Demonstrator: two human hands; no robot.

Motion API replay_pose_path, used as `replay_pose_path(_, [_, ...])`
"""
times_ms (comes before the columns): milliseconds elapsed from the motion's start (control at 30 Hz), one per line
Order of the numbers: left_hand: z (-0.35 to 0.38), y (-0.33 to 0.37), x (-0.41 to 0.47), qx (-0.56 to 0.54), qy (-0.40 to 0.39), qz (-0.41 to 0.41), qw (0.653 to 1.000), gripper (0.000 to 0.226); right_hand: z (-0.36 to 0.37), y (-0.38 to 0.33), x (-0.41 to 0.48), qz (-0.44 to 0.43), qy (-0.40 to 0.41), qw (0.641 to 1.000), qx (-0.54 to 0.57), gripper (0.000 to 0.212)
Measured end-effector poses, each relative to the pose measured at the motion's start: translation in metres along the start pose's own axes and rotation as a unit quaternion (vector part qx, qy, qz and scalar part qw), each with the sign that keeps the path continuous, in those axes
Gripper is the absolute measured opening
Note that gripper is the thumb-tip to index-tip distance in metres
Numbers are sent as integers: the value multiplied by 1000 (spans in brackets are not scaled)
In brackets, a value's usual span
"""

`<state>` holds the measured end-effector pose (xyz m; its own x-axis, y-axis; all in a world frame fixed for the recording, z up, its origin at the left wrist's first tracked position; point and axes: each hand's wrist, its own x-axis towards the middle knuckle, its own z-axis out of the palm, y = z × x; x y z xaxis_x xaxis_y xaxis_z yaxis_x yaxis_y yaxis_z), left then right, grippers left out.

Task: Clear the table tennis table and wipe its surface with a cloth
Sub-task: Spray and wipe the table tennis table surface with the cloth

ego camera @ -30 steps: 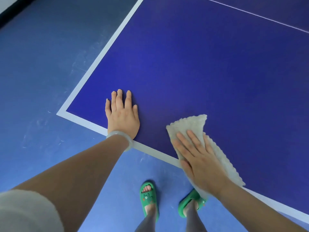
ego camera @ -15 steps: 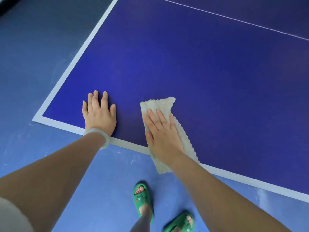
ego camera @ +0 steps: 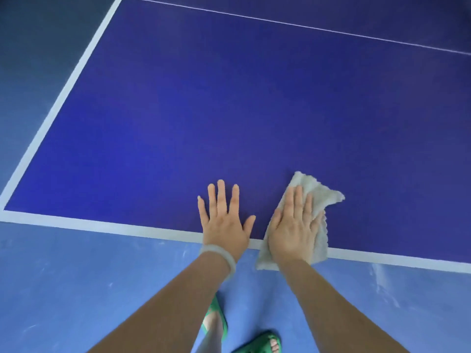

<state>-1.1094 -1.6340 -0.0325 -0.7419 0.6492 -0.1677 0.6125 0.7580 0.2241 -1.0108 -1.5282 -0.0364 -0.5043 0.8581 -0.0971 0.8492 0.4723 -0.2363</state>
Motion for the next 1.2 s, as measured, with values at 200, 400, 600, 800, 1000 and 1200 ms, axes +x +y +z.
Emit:
replay_pose_path(200, [6,8,4,53,-39,-31,997,107,-31,110,27,-74,-10,996,-50,56])
replay_pose_path(400, [1,14,7,57,-69,-66,994,118,-50,181,44,247,51,968,19,64])
replay_pose_path(600, [-3,17,9,72,-93,-75,990,120,-27,110,18,70,43,996,29,62])
replay_pose_path(800, [-9,21,8,86,-106,-80,987,115,-28,134,11,-101,113,988,-28,39])
replay_pose_path(1000, [-11,23,10,91,-131,-79,984,111,-39,133,-1,-42,82,996,9,27])
replay_pose_path(1200, [-15,21,11,86,-157,-66,982,108,-56,122,-22,60,-3,993,103,13])
